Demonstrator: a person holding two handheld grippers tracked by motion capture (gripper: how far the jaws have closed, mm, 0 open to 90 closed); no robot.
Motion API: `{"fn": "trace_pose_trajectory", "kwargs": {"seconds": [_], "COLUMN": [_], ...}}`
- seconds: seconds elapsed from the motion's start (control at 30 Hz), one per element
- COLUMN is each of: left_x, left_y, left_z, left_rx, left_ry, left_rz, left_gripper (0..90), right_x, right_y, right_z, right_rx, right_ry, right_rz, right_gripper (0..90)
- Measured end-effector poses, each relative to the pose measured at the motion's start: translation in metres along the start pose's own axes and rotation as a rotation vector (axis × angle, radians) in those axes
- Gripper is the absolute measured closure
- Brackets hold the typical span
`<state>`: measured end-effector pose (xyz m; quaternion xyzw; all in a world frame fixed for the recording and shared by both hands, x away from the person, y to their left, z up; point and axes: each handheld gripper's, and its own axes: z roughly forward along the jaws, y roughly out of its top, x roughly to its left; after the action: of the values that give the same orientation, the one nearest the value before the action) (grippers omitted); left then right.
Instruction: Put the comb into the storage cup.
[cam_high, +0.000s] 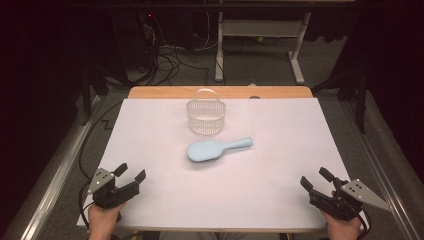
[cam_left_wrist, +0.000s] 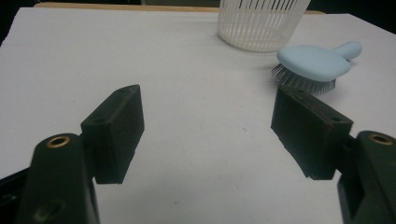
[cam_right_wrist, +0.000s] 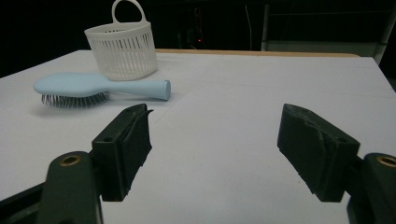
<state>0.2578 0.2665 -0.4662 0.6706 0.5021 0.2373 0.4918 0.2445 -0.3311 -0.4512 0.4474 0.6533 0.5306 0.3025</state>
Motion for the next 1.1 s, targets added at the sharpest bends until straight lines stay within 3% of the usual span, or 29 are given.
{"fn": "trace_pose_trajectory", "kwargs": {"seconds": [0.47, 1.1], "left_x": [-0.017, -0.046], "left_y": [0.014, 0.037], "left_z": [0.009, 0.036], "left_rx": [0.002, 0.012], "left_ry": [-0.04, -0.124], "left_rz": [0.029, 0.065], "left_gripper": [25.1, 25.2], "right_x": [0.0, -0.002], "right_y": [-0.001, -0.002], "right_z": [0.002, 0.0], "right_rx": [0.014, 0.008], "right_ry": [0.01, 0.013], "right_rz": [0.0, 0.003], "right_gripper": [26.5, 26.5]}}
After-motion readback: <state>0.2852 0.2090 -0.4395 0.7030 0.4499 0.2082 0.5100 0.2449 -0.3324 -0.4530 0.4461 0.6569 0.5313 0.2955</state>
